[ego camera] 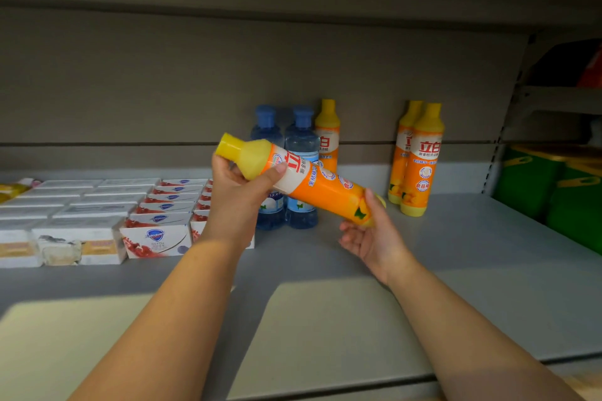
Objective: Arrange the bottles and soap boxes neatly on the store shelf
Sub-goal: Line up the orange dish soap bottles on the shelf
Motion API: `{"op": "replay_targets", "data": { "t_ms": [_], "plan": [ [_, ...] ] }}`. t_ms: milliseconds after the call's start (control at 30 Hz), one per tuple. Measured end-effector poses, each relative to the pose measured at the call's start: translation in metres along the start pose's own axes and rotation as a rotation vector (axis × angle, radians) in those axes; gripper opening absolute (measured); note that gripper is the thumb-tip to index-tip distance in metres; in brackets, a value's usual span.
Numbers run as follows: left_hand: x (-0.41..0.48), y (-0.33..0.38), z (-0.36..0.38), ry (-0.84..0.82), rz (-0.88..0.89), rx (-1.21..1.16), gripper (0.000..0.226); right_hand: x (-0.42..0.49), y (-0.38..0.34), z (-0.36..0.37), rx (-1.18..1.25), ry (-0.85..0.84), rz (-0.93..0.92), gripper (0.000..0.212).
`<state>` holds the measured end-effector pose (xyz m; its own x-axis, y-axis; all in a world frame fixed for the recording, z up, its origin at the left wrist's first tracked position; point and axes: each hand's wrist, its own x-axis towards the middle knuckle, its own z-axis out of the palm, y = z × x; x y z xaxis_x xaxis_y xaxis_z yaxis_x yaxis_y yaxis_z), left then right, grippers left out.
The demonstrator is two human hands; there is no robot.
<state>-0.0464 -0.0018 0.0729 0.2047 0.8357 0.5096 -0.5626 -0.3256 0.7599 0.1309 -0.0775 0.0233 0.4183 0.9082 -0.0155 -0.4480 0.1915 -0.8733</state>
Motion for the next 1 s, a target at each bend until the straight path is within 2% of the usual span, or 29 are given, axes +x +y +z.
{"op": "replay_targets", "data": {
  "t_ms": [67, 167, 233, 333, 400, 467, 600, 733, 867, 933, 1000],
  "plan": [
    [0.002, -0.006, -0.001, 0.038, -0.094, -0.069, 0.043, -0.002, -0.002, 0.002, -0.009, 0.035, -0.22, 0.044],
    [0.008, -0.014, -0.008, 0.051, -0.323, -0.277, 0.031, -0.008, -0.003, 0.003, -0.163, 0.068, -0.509, 0.042],
    [0.011, -0.02, -0.016, 0.013, -0.423, -0.322, 0.035, -0.017, -0.001, 0.007, -0.324, 0.088, -0.72, 0.056],
    [0.014, -0.03, -0.022, 0.025, -0.478, -0.316, 0.045, -0.029, 0.006, 0.018, -0.509, 0.126, -1.034, 0.083],
    [0.014, -0.036, -0.019, 0.032, -0.515, -0.33, 0.049, -0.034, 0.011, 0.031, -0.546, 0.114, -1.179, 0.089],
    [0.012, -0.041, -0.014, 0.021, -0.562, -0.327, 0.052, -0.04, 0.014, 0.042, -0.545, 0.06, -1.232, 0.088],
    [0.011, -0.049, -0.013, -0.003, -0.628, -0.313, 0.058, -0.041, 0.012, 0.044, -0.626, -0.045, -1.249, 0.074],
    [0.013, -0.042, -0.01, 0.089, -0.53, -0.314, 0.053, -0.033, 0.007, 0.033, -0.535, 0.008, -1.185, 0.055],
    [0.012, -0.027, -0.014, 0.204, -0.298, -0.307, 0.046, -0.022, 0.0, 0.023, -0.201, 0.036, -0.79, 0.053],
    [0.008, -0.019, -0.014, 0.173, -0.153, -0.247, 0.049, -0.014, 0.002, 0.019, -0.117, 0.066, -0.603, 0.046],
    [0.003, -0.015, -0.008, 0.094, -0.066, -0.193, 0.061, -0.007, 0.005, 0.018, 0.046, 0.021, -0.397, 0.044]
  ]
}}
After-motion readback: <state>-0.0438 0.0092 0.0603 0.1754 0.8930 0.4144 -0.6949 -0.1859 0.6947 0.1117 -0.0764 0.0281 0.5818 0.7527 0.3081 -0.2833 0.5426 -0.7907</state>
